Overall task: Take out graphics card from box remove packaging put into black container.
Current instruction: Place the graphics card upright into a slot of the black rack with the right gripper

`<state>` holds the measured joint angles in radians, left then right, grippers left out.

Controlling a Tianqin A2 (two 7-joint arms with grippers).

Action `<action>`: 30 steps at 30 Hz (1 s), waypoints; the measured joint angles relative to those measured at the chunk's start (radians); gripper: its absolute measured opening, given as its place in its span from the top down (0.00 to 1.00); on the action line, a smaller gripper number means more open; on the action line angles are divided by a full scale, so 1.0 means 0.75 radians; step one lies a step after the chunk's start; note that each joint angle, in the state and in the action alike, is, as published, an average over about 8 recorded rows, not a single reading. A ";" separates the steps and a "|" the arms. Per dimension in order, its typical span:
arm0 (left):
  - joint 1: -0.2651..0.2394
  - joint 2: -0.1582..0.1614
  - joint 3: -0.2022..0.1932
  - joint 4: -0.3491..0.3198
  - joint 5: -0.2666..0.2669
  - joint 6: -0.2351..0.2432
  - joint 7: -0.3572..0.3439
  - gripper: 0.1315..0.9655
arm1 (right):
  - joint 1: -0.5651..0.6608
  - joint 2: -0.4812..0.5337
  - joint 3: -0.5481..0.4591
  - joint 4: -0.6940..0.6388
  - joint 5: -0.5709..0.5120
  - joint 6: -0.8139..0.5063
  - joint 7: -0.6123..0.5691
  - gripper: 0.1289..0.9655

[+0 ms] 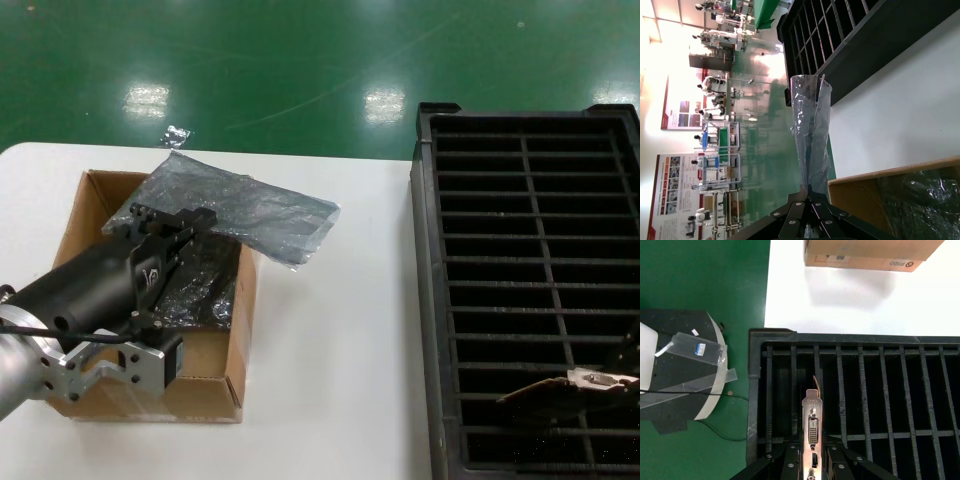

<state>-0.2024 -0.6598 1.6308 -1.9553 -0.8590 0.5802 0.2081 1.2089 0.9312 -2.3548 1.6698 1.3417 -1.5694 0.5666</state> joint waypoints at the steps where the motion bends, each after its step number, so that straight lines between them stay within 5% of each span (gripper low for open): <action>1: 0.000 0.000 0.000 0.000 0.000 0.000 0.000 0.99 | -0.002 -0.002 0.000 0.002 -0.007 0.000 0.001 0.93; 30: 0.000 0.000 0.000 0.000 0.000 0.000 0.000 0.99 | -0.051 -0.133 -0.042 0.036 -0.143 0.000 0.017 0.89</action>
<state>-0.2024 -0.6598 1.6308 -1.9553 -0.8589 0.5802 0.2081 1.1706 0.8317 -2.3864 1.6971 1.2345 -1.5693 0.5796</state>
